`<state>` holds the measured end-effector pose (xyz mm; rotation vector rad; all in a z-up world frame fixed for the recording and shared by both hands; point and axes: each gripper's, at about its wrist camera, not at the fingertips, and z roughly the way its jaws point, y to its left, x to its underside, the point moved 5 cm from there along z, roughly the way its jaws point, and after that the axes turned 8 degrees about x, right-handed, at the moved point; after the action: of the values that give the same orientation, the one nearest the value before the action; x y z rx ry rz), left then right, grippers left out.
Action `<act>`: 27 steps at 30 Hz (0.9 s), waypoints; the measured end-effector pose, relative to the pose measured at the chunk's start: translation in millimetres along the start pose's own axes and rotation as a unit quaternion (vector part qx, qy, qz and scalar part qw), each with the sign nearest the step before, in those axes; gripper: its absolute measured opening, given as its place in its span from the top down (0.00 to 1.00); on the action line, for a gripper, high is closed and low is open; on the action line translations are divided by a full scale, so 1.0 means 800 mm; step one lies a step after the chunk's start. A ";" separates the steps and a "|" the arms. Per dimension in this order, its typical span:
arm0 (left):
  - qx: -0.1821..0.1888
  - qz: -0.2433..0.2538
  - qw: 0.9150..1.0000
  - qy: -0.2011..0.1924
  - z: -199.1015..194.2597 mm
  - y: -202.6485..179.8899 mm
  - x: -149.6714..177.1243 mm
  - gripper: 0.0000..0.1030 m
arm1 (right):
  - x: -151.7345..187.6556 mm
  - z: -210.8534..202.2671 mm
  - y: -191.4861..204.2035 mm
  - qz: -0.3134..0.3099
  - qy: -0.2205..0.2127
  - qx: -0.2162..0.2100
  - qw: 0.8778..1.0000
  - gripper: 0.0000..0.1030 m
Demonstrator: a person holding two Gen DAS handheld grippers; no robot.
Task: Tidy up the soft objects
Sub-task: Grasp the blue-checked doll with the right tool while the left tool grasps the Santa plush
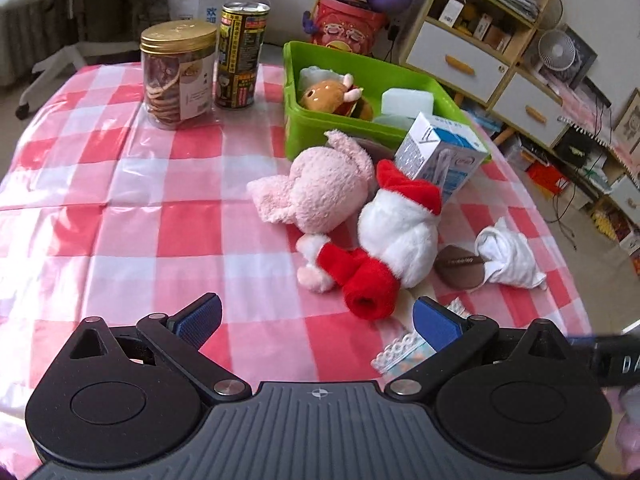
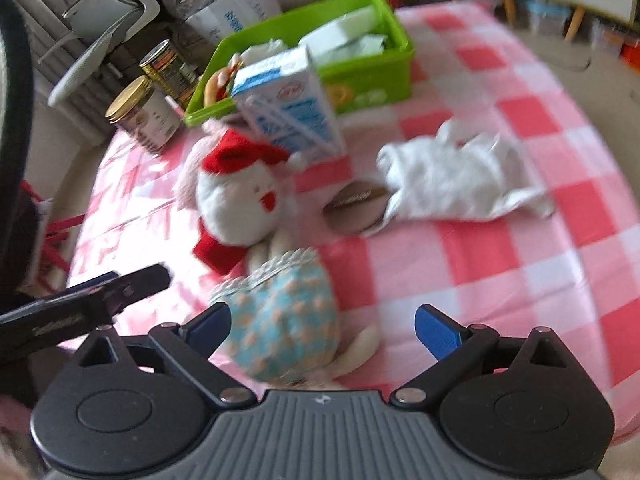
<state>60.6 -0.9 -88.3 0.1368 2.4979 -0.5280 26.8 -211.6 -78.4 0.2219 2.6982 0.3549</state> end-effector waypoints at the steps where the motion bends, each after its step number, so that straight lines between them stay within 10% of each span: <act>1: 0.004 -0.002 1.000 -0.003 0.002 -0.001 -0.001 0.06 | 0.002 0.002 0.001 0.003 0.007 -0.005 1.000 0.27; 13: 0.065 -0.016 0.997 -0.045 0.039 -0.023 -0.031 0.21 | 0.034 0.038 0.017 -0.040 0.078 -0.007 0.996 0.31; 21: 0.057 0.006 0.998 -0.026 0.077 -0.047 -0.029 0.35 | 0.036 0.036 0.019 -0.069 0.059 -0.001 0.996 0.78; 27: 0.042 -0.004 0.999 -0.030 0.084 -0.051 -0.031 0.46 | 0.020 0.020 0.005 -0.053 0.028 0.013 0.998 0.87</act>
<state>107.4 -64.7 -111.1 0.1419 2.4202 -0.6308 19.4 -201.4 -97.4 0.0755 2.7572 0.2995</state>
